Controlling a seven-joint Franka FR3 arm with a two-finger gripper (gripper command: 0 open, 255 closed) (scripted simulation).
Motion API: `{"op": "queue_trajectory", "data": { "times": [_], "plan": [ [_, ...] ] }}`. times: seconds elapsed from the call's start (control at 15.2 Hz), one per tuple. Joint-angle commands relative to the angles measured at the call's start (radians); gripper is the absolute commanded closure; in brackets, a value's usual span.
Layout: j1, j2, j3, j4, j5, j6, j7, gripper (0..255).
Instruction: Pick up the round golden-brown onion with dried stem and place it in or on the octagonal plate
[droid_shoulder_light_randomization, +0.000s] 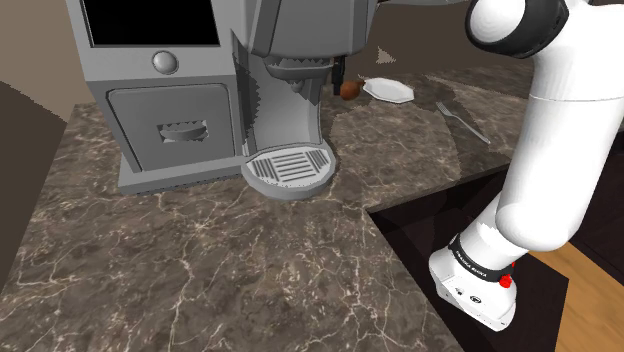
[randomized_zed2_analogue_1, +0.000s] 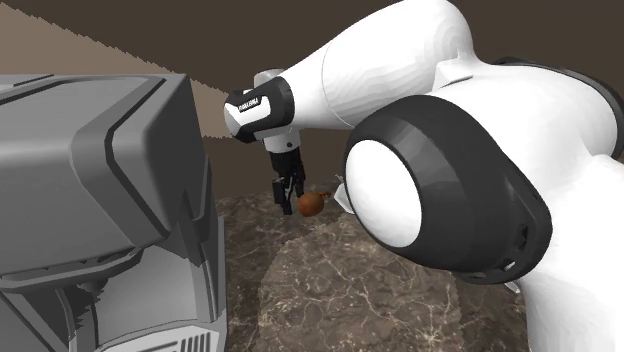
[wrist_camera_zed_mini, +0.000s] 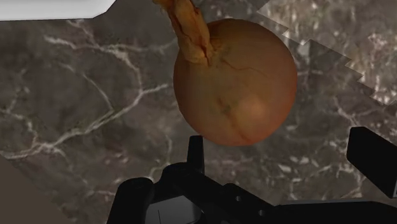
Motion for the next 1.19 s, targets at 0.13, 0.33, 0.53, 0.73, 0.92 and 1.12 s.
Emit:
{"op": "queue_trajectory", "data": {
  "times": [0.13,0.33,0.53,0.73,0.92,1.12],
  "plan": [
    [0.0,0.0,0.0,0.0,0.0,0.0,0.0,255],
    [0.0,0.0,0.0,0.0,0.0,-0.001,0.0,255],
    [0.0,0.0,0.0,0.0,0.0,-0.001,0.0,255],
    [0.0,0.0,0.0,0.0,0.0,-0.001,0.0,0],
    [-0.024,-0.183,-0.002,-0.22,-0.031,0.161,-0.174,0],
    [-0.054,-0.316,-0.012,-0.37,-0.033,0.283,-0.344,0]
  ]
}}
